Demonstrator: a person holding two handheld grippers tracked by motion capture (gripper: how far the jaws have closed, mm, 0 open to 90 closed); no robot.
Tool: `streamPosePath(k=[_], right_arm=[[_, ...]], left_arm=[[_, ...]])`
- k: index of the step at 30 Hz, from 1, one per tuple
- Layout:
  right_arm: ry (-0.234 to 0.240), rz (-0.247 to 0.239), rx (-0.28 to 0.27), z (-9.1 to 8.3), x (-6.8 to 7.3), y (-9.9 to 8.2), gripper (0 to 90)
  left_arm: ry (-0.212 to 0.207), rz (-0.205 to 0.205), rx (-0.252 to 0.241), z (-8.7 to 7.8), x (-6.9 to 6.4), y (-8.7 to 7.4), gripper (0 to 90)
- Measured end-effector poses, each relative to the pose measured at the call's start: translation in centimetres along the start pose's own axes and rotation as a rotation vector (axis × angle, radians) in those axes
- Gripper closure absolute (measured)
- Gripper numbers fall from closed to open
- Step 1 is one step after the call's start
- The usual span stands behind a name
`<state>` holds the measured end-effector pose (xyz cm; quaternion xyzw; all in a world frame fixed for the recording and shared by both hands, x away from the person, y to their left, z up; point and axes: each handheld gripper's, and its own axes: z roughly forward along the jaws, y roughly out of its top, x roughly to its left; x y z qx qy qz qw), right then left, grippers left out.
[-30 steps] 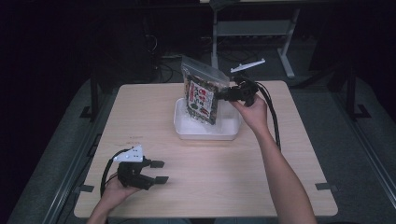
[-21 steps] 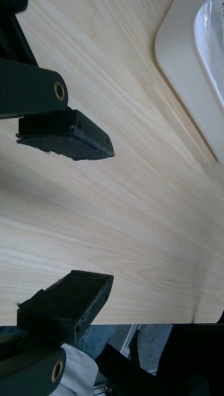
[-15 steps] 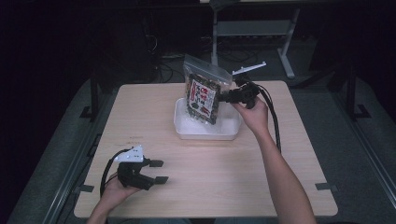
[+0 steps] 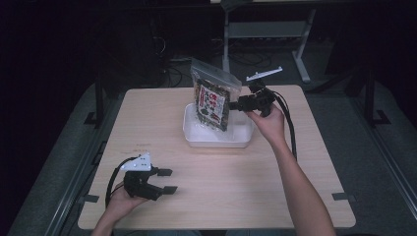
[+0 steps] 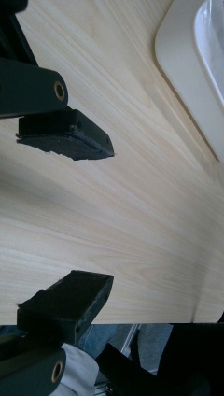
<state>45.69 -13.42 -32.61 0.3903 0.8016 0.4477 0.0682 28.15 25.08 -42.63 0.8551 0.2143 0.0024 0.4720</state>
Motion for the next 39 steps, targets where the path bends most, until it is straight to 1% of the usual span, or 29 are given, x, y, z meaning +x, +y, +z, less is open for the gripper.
streamPosePath(k=[3,7,12,17,21,29,36,38,39], right_arm=[[0.001,-0.003,-0.003,-0.3,0.1,-0.2,42.8],[0.016,-0.008,-0.008,-0.5,0.2,-0.4,41.4],[0.028,-0.029,-0.008,-0.5,0.8,-0.4,39.5],[0.020,-0.045,-0.004,-0.5,1.3,-0.4,37.8],[0.015,-0.044,0.000,-0.9,1.3,-0.6,36.2],[0.020,-0.051,0.011,-2.1,1.1,-1.6,34.9],[0.036,-0.044,0.005,-3.6,1.0,-3.2,33.9],[0.043,-0.040,0.022,-3.9,1.0,-3.6,32.8],[0.044,-0.042,0.019,-4.1,1.0,-3.8,33.4]], left_arm=[[-0.002,0.002,0.003,0.1,0.0,0.0,32.2],[-0.005,0.001,0.004,0.1,0.0,0.1,32.2],[-0.005,0.000,0.004,0.1,0.0,0.1,32.2],[-0.003,0.002,0.003,0.1,0.0,0.1,32.2],[0.000,0.002,0.002,0.0,0.0,0.1,32.2],[0.015,0.002,0.007,0.0,0.0,0.1,30.5],[0.024,0.004,0.015,0.1,-0.1,0.1,29.4],[0.025,0.003,0.018,0.1,-0.1,0.1,28.9],[0.026,0.002,0.018,0.1,-0.1,0.1,28.8]])
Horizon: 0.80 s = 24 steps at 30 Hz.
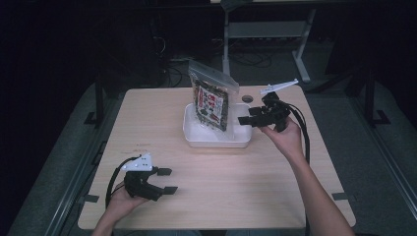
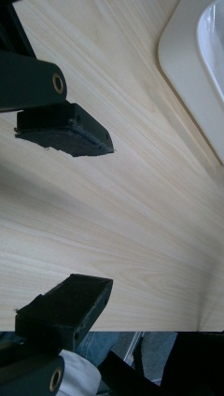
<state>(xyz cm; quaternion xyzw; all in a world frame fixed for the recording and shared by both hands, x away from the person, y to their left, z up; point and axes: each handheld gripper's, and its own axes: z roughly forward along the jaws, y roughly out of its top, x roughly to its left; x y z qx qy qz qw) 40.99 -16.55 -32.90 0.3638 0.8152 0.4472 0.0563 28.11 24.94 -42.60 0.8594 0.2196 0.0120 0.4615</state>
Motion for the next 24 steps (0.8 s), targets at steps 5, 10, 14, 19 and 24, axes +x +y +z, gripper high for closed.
streamPosePath(k=[5,10,14,19,24], right_arm=[[0.007,0.010,0.018,-0.7,0.1,-1.2,32.0],[0.012,0.010,0.020,-1.5,0.3,-2.6,32.2],[0.014,0.010,0.019,-2.1,0.5,-3.6,32.2],[0.020,0.014,0.027,-2.7,0.7,-5.1,32.2],[0.018,0.030,0.040,-3.2,0.7,-6.7,32.3]], left_arm=[[0.009,0.000,0.005,0.0,0.0,-0.1,27.7],[0.016,-0.001,0.010,0.0,0.0,-0.1,26.9],[0.020,0.000,0.013,-0.1,0.0,-0.1,26.7],[0.024,0.000,0.016,0.0,-0.1,-0.2,26.2],[0.028,-0.002,0.019,0.0,0.0,-0.3,26.0]])
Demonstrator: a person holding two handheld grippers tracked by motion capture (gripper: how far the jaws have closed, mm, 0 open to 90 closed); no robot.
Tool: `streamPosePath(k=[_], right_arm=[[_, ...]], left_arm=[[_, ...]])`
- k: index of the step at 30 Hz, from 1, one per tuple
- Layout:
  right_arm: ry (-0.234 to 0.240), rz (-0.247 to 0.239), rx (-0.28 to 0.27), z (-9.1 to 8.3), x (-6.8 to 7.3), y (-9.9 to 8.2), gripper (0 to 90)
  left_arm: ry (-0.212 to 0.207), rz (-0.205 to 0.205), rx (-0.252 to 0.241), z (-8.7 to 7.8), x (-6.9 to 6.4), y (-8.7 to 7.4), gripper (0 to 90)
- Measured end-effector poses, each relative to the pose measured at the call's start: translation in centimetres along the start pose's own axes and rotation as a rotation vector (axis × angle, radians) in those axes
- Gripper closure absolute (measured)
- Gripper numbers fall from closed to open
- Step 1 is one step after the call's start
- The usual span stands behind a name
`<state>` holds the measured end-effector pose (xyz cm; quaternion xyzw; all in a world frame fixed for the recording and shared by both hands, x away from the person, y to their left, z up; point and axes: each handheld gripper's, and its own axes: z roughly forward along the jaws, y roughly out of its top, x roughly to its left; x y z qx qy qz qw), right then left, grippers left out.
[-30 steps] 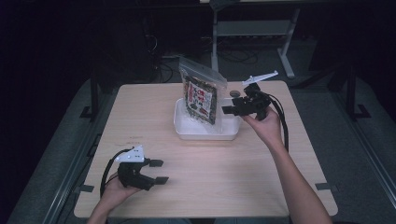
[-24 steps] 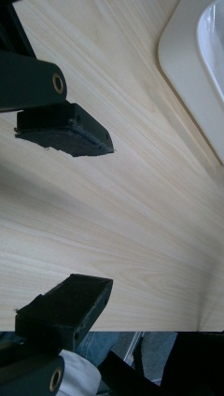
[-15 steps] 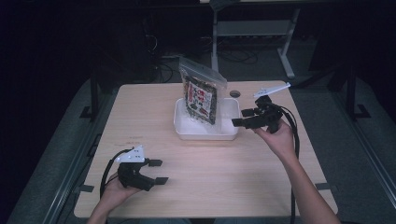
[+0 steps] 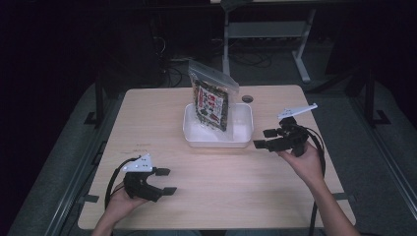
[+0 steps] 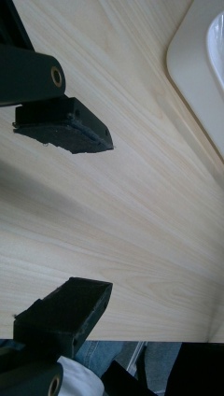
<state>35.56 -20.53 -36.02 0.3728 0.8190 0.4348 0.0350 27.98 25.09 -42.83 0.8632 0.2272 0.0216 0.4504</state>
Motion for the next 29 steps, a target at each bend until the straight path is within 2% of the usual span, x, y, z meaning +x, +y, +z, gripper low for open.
streamPosePath(k=[16,26,29], right_arm=[[0.029,0.045,-0.016,-1.7,0.0,-4.5,31.8],[0.058,0.067,-0.003,-1.2,0.8,-7.8,31.8],[0.056,0.056,0.002,-1.1,1.4,-8.7,31.0]], left_arm=[[0.008,0.003,0.014,0.1,-0.1,-0.2,25.6],[0.011,0.005,0.019,0.0,-0.2,-0.3,24.9],[0.016,0.004,0.019,0.0,-0.2,-0.3,24.6]])
